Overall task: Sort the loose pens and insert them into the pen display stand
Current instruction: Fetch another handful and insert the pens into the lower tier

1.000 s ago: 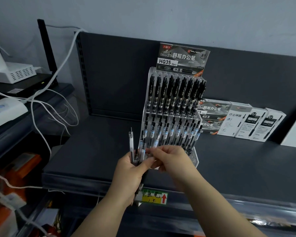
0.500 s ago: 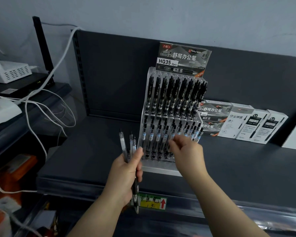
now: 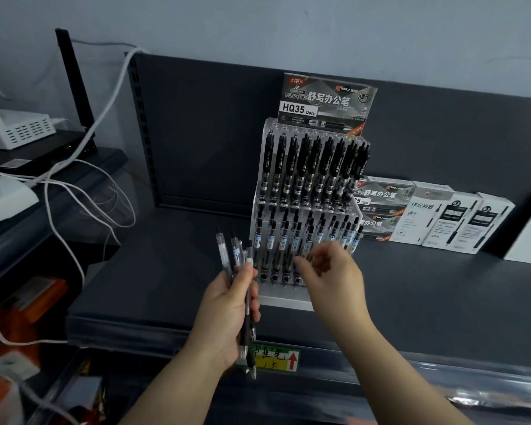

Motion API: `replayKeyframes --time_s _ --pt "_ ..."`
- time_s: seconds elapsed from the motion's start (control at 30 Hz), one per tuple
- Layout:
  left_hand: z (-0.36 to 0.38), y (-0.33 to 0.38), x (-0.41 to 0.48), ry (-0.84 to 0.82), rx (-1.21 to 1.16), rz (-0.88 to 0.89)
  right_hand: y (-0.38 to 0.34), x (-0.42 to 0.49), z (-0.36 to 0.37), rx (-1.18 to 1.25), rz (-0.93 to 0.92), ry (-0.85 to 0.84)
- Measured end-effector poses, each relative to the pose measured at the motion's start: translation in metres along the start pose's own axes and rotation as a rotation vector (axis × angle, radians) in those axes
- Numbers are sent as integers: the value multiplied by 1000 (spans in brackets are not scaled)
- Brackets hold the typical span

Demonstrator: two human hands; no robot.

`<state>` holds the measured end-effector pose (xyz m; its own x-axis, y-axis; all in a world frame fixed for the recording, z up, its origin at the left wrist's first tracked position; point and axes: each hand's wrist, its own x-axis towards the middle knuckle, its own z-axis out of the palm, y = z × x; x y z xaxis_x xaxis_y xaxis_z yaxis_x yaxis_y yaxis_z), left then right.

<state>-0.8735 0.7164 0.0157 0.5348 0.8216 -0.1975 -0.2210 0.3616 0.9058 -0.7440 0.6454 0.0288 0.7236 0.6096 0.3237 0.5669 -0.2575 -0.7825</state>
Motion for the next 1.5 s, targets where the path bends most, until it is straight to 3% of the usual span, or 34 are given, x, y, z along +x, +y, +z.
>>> replayKeyframes --time_s 0.17,0.33,0.5,0.63,0.83,0.9,1.17,1.5 --pt "5 0 -7 -83 -76 -52 -21 -26 3 179 -6 -507" --pt "7 0 -14 -113 -137 -98 -21 -31 -1 329 82 -568" --pt "9 -2 -18 -104 -97 -52 -19 -37 0 585 257 -557" --pt "7 -4 -22 -61 -22 -33 -20 -35 -5 483 264 -515" --pt "-5 -6 -18 43 35 -29 -15 2 -31 347 174 -38" --pt "-5 -6 -19 44 42 -19 -8 11 -30 228 129 46" --pt "-6 -6 -22 61 10 -21 20 19 -6 -74 90 -20" --pt "-8 -6 -22 51 26 -34 27 14 -2 -99 84 -31"
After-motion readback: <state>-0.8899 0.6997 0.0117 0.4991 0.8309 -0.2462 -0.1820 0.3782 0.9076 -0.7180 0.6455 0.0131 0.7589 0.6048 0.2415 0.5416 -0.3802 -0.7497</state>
